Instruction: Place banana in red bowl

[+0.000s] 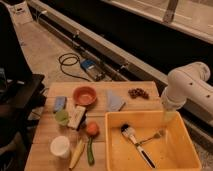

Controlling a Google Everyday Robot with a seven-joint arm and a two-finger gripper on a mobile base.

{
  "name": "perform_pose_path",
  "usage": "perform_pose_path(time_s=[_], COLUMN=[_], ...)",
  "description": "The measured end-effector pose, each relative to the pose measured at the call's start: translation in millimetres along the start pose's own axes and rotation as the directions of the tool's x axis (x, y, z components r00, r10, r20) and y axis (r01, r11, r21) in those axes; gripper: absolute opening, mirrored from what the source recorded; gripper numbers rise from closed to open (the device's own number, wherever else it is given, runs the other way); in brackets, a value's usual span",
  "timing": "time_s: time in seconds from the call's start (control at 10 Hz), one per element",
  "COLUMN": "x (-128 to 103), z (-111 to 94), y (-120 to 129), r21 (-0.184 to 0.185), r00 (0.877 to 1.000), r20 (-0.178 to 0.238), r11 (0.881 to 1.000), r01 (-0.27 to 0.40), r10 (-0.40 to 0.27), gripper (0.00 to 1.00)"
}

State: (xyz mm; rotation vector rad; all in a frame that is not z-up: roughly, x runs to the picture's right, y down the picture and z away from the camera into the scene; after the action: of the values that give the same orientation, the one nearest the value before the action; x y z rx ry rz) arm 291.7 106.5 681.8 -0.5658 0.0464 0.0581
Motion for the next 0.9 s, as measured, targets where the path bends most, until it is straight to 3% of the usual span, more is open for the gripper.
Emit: perform_pose_path(time_s=[0.9], x=[0.0], z=[0.0], y=[0.0], r21=[0.000], r00=[1.000], r20=[0.000], r11=[1.000], r01=[0.000], r10=[0.000], gripper=[0.65])
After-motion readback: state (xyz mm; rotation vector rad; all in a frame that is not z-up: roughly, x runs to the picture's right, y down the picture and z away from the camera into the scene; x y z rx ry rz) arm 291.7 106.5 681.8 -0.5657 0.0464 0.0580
